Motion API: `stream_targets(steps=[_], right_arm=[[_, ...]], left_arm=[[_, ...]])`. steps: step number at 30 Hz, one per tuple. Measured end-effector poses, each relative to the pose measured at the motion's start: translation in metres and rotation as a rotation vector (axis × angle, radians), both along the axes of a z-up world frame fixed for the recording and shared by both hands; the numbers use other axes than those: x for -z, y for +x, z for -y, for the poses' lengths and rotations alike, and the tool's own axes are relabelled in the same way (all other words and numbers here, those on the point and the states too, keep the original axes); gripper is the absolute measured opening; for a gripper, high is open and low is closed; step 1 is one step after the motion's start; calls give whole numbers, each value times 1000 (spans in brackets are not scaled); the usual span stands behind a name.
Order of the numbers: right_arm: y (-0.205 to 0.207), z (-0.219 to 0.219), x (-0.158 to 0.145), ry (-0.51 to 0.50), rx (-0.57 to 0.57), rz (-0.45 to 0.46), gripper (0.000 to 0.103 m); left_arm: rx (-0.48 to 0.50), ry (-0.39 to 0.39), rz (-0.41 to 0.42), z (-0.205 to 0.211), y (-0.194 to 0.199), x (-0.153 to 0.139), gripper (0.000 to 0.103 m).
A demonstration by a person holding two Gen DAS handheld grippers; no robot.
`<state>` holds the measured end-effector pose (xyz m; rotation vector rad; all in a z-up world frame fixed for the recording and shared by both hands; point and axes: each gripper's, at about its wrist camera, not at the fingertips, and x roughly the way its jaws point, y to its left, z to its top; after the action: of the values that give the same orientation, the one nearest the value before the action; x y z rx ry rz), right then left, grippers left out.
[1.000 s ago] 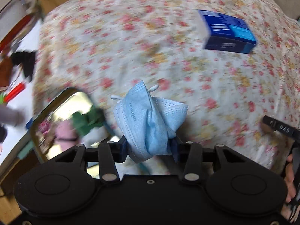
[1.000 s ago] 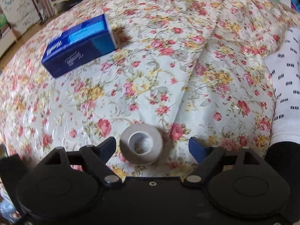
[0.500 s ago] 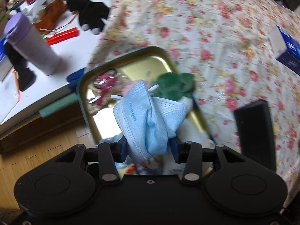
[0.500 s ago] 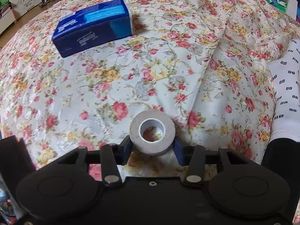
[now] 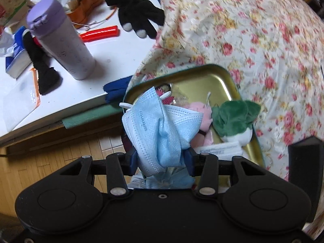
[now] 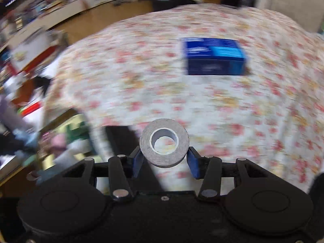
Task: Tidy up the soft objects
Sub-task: 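Carry the mask and tape roll over the gold tray, then open both tools to drop the mask and tape roll into the tray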
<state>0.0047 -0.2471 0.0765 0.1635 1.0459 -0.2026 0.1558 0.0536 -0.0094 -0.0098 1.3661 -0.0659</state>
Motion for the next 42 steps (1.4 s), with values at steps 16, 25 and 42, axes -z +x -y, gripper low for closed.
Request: stream_targets(steps=[16, 25, 42], right_arm=[[22, -117, 36, 7, -246, -113, 46], [37, -131, 62, -6, -256, -190, 46], [55, -148, 83, -25, -269, -233, 60]], left_arm=[[9, 14, 55, 0, -15, 20, 77], [-29, 5, 88, -5, -24, 38, 84], [-8, -36, 20, 0, -21, 53, 84]])
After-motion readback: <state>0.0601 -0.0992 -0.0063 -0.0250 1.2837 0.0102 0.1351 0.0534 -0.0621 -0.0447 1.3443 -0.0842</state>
